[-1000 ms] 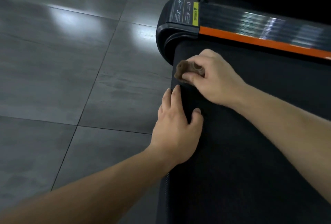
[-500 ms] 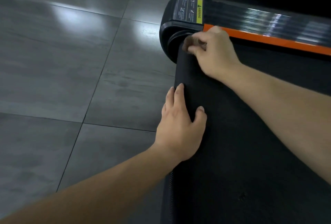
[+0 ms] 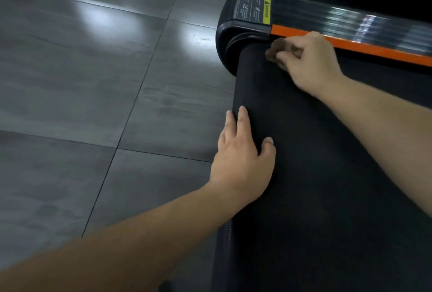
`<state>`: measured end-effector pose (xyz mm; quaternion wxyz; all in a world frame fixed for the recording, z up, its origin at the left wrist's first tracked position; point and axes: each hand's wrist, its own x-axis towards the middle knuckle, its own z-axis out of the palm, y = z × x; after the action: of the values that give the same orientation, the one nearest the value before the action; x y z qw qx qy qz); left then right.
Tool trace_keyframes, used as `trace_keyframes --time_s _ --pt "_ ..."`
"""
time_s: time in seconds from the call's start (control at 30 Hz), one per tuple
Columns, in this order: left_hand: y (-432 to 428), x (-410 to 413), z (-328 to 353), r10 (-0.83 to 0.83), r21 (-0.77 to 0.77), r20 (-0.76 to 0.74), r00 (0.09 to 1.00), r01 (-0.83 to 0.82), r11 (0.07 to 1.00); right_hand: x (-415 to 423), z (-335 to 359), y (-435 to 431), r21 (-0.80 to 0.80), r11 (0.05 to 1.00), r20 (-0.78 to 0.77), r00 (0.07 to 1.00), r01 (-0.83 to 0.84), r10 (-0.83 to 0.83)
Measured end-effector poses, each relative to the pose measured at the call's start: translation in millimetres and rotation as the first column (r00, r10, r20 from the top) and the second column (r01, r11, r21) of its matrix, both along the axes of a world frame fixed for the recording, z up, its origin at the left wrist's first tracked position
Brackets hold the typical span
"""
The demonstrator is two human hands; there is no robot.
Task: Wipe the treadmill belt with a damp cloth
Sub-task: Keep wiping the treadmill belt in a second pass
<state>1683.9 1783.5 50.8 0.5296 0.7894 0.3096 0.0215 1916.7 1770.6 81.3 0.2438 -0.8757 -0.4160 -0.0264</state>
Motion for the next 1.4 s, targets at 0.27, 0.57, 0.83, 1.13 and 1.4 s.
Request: trace_keyframes --time_s 0.27,0.57,0.83,1.13,1.4 --pt "-13 -15 -1 0.004 0.089 0.004 1.0 -0.004 0.996 -3 -7 -7 -0.023 0.992 0.099 0.988 0.124 -0.121" --pt "-11 -17 -3 0.017 0.046 0.015 1.0 -0.017 0.999 13 -1 -11 -0.082 0.969 0.13 0.966 0.233 -0.222" --pt "-12 -17 -3 0.011 0.043 0.011 1.0 -0.011 0.999 2 0 -39 -0.121 0.983 0.119 0.985 0.136 -0.121" --pt "-10 -20 -2 0.017 0.009 0.013 1.0 -0.017 1.0 -36 5 -60 -0.163 0.981 0.179 0.981 0.106 -0.077" --pt "-29 -62 -8 0.001 -0.069 0.011 1.0 0.0 0.998 -84 0 -79 -0.111 0.976 0.058 0.979 -0.189 0.196"
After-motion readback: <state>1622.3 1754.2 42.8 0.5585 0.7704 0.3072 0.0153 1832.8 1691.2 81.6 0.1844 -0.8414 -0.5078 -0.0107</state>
